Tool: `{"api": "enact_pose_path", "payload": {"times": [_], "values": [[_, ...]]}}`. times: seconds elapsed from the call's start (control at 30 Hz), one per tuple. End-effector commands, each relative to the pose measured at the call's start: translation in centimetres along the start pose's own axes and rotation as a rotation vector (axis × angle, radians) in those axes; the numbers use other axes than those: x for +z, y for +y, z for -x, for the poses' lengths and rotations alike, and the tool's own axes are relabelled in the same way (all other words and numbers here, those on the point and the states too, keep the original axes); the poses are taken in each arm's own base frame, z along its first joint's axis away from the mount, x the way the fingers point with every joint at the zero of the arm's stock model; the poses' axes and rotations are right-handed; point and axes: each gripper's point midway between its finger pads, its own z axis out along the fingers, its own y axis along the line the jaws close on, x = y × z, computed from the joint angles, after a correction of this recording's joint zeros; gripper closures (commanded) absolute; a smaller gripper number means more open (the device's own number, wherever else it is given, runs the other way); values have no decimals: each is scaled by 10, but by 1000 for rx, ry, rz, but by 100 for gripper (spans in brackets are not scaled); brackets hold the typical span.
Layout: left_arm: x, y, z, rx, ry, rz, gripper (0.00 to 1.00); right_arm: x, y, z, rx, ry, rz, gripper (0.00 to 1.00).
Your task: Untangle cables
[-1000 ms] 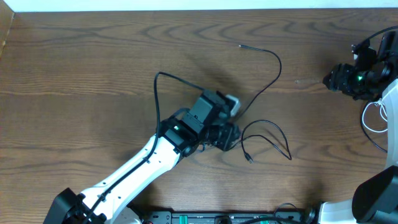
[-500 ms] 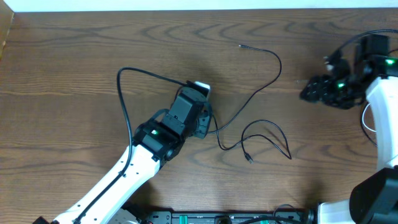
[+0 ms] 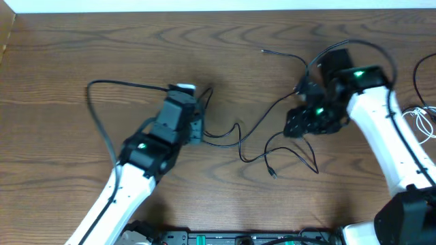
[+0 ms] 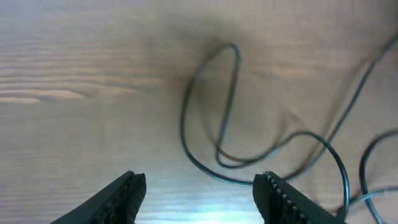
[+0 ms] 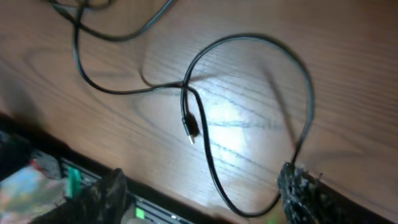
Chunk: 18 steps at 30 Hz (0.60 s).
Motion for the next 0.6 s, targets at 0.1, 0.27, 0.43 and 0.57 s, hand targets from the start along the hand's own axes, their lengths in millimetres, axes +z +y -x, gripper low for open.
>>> {"api": "enact_pose_path", "payload": {"times": [0.1,0.27,0.43,0.57], "values": [[-17,16,16,-60,-75,31,38,45,-3,-29,-55,87,-51,32],[-16,17,14,-62,-65,34,38,72,-11,-47,8,126,-67,41],[-16,17,14,-66,-64,34,38,80,-15,-52,42,132,-70,89],[-16,16,14,-78,-63,30,37,79,-22,-17,-2,-7,-119,99]]}}
